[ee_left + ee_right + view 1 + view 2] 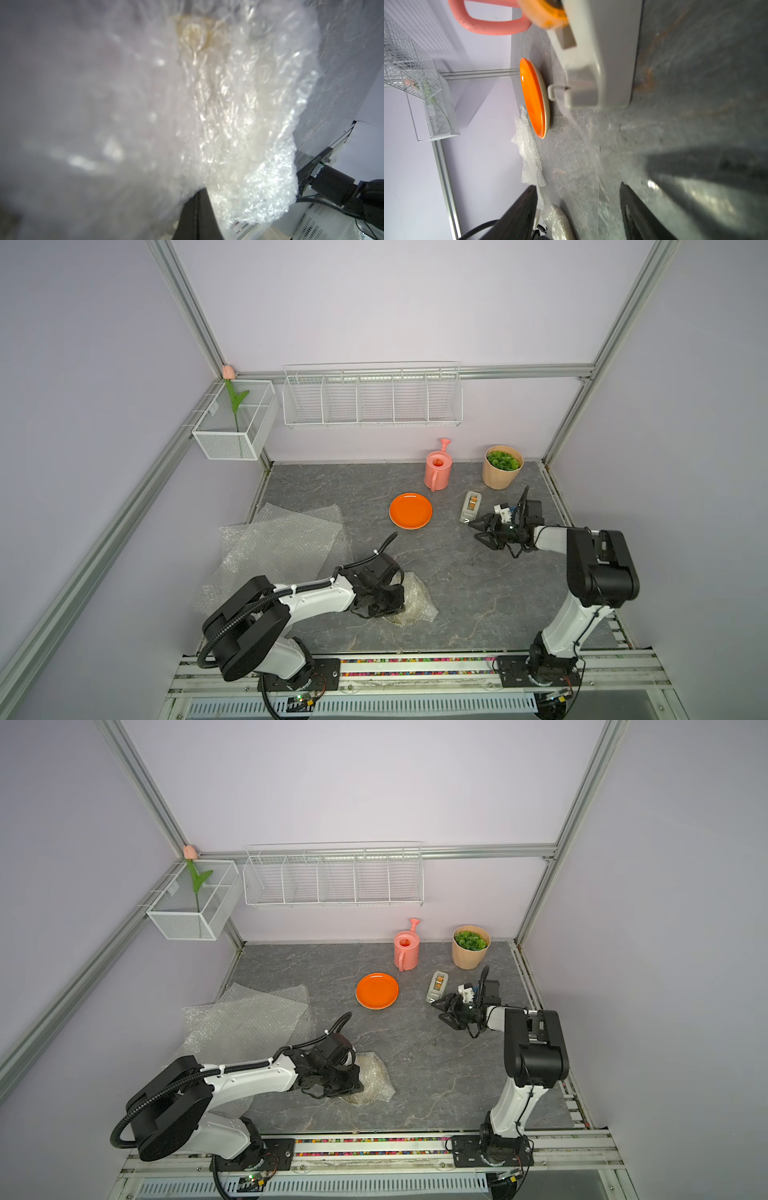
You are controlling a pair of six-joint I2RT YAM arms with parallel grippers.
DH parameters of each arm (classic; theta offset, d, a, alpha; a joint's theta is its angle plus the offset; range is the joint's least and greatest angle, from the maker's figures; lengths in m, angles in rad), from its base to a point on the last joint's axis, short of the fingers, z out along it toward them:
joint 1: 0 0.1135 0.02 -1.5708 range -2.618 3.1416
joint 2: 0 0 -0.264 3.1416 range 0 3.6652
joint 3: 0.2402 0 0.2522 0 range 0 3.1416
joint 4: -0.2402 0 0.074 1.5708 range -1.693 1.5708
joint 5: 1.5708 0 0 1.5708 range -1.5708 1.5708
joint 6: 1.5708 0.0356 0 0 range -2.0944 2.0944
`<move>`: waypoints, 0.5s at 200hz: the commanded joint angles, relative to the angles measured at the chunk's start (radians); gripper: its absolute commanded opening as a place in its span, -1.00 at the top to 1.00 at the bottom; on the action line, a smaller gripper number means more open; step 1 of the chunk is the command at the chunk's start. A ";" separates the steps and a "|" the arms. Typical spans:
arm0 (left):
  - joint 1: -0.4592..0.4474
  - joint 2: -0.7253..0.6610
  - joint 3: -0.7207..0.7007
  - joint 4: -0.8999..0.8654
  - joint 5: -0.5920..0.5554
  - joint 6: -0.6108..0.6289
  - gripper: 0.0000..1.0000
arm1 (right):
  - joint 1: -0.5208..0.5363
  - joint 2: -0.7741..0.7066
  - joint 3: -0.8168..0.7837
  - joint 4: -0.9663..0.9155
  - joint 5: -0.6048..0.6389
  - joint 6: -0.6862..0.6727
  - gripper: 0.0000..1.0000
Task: Wrap dinner plates in bubble wrap
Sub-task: Tear off the tape using the Tape Cutter.
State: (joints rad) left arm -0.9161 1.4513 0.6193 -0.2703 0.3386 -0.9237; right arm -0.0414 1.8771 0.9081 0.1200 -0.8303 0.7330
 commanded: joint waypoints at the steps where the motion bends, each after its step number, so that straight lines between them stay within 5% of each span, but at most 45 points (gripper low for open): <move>1: -0.005 0.053 -0.028 -0.120 -0.021 -0.004 1.00 | 0.014 0.074 0.044 0.193 -0.064 0.060 -0.19; 100: -0.005 0.031 -0.029 -0.143 -0.031 -0.006 1.00 | 0.025 0.145 0.059 0.260 -0.025 0.145 0.37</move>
State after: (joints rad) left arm -0.9165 1.4548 0.6258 -0.2829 0.3389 -0.9237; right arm -0.0082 2.0090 0.9707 0.3809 -0.8726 0.8696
